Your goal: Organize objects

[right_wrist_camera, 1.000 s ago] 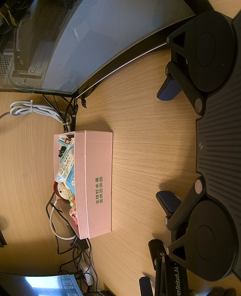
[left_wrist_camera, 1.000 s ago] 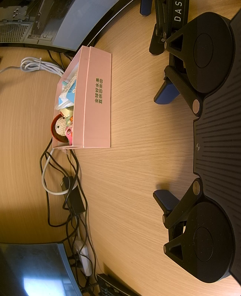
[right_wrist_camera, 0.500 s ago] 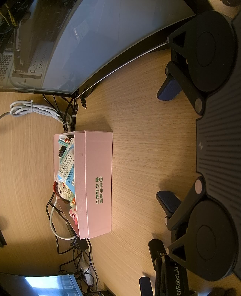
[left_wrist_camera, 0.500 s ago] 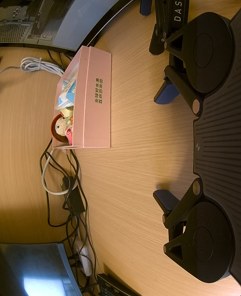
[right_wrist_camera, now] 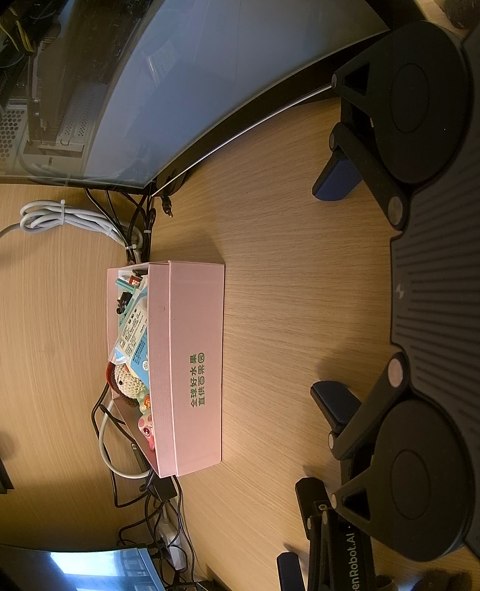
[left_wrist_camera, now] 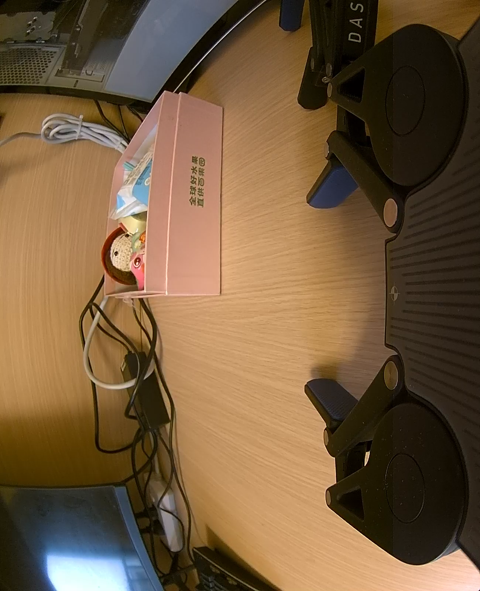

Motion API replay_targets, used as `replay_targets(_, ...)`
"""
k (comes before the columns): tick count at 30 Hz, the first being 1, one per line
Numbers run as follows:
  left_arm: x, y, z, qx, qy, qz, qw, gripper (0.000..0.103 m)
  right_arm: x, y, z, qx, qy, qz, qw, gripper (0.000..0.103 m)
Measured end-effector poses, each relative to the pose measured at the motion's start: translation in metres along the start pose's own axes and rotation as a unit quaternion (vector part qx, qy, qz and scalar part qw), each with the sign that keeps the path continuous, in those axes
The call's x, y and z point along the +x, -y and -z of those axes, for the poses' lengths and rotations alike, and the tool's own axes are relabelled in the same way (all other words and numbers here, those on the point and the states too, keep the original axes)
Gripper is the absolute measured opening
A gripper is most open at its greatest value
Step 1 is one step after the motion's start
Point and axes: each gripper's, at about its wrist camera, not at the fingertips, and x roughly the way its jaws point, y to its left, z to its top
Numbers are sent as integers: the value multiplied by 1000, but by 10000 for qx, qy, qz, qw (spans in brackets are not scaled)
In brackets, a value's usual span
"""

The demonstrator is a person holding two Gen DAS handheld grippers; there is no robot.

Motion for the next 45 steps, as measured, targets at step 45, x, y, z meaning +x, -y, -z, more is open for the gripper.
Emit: replay_targets(45,1,-2,0,9,2,27,10000,101,0,-1,0,-1,-1,-1,10000,103)
